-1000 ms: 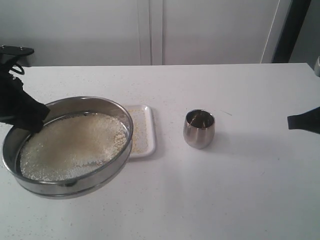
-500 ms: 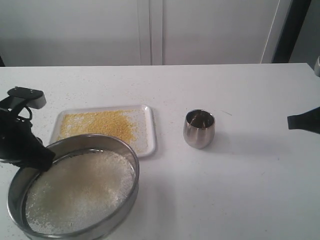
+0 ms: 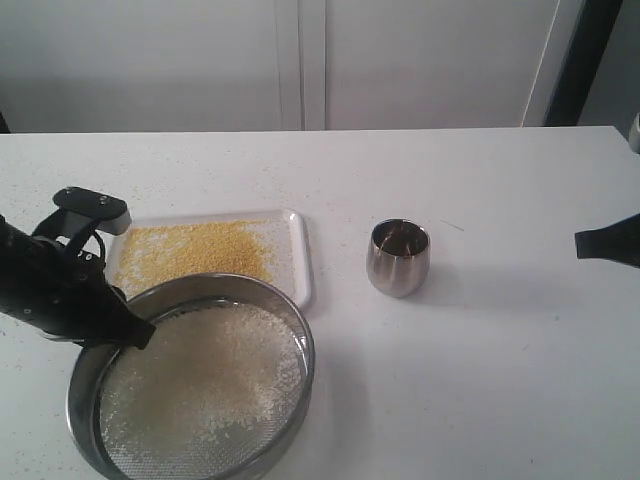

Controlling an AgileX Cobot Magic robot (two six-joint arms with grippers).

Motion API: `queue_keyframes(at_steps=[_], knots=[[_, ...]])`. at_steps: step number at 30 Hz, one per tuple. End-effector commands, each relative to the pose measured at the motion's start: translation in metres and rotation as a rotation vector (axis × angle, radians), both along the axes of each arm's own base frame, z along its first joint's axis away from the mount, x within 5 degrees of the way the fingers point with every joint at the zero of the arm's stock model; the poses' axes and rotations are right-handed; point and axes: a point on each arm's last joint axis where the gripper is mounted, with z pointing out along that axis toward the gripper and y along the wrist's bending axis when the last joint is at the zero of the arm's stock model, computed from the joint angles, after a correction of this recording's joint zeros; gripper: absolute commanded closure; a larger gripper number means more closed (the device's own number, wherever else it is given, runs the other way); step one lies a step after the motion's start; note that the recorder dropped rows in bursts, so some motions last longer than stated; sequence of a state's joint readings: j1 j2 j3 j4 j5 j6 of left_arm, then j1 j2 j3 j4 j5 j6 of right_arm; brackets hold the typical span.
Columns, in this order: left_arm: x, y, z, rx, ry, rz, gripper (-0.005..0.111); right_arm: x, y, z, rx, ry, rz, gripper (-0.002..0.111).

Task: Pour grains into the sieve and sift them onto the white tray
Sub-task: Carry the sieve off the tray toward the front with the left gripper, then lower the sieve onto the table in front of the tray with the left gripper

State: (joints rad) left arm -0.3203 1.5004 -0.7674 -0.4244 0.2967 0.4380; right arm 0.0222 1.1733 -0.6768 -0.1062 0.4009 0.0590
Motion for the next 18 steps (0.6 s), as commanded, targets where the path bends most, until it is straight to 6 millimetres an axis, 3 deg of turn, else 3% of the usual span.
queue_keyframes(at_steps=[1,18], knots=[[0.002,-0.005,-0.009,-0.021,0.030,0.035,0.107,-0.001,-0.001,0.000,0.004,-0.008,-0.008,0.108],[0.013,-0.005,-0.038,0.012,0.075,0.083,0.107,-0.001,-0.001,0.000,0.004,-0.007,-0.008,0.108]])
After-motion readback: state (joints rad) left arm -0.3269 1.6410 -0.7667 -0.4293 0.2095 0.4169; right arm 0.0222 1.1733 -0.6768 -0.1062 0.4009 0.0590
